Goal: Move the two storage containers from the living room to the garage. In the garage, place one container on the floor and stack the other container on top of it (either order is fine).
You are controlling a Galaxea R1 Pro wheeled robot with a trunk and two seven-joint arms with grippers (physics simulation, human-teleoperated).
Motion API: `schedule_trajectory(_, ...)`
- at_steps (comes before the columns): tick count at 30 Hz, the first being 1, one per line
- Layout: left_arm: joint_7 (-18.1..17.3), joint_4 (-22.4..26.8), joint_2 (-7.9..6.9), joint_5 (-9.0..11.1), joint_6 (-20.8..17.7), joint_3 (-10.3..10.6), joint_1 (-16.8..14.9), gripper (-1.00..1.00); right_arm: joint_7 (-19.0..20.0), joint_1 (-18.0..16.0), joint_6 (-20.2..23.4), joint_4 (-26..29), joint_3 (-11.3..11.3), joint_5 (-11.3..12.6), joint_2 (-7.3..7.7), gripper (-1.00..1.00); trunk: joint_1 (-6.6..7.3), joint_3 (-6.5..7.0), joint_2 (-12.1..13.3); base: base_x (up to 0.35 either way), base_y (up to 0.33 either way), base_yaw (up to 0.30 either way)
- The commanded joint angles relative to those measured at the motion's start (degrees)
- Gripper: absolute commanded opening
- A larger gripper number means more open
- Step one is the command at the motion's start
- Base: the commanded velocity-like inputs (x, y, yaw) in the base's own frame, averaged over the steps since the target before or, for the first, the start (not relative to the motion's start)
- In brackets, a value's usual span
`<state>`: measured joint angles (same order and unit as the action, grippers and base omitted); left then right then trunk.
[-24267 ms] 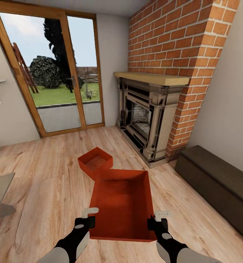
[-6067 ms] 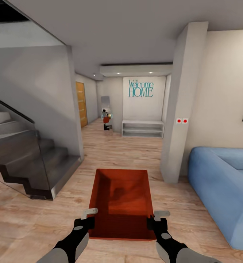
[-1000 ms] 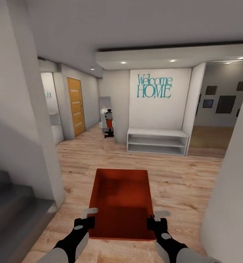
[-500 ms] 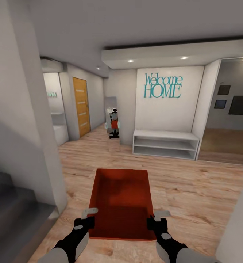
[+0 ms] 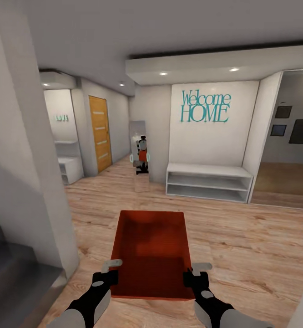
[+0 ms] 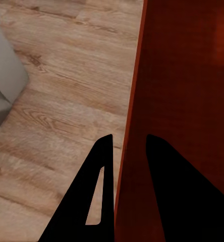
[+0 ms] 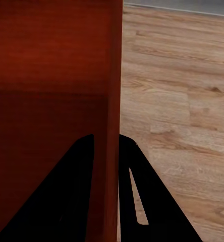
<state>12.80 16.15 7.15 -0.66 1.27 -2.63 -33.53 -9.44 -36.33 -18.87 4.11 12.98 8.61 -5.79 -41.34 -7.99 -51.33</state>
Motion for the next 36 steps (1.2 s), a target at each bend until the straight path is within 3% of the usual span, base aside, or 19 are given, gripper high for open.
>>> schedule_trajectory(1, 0.73, 0.2, -0.91, -1.01, 2.15, -2.38, -0.07, -1.0, 0.04, -0.03, -0.02, -0.07, -2.96, 0.27, -0.01, -1.0, -0.04, -0.09, -0.06, 0.322, 0.0, 0.0)
schedule_trajectory(13, 0.73, 0.22, -0.91, -1.01, 2.15, -2.38, -0.08, -1.0, 0.04, 0.0, -0.02, -0.07, -2.96, 0.27, 0.01, -1.0, -0.04, -0.09, -0.06, 0.322, 0.0, 0.008)
schedule_trajectory(26, 0.73, 0.29, -0.91, -1.01, 2.15, -2.38, -0.11, -1.0, 0.12, -0.01, -0.02, -0.07, -3.01, 0.27, 0.01, -1.0, -0.04, -0.09, -0.06, 0.322, 0.0, 0.251)
schedule_trajectory(36, 0.73, 0.29, -0.91, -1.01, 2.15, -2.38, -0.07, -1.0, 0.3, -0.02, -0.02, -0.07, -2.96, 0.27, -0.01, -1.0, -0.04, -0.09, -0.06, 0.322, 0.0, 0.033)
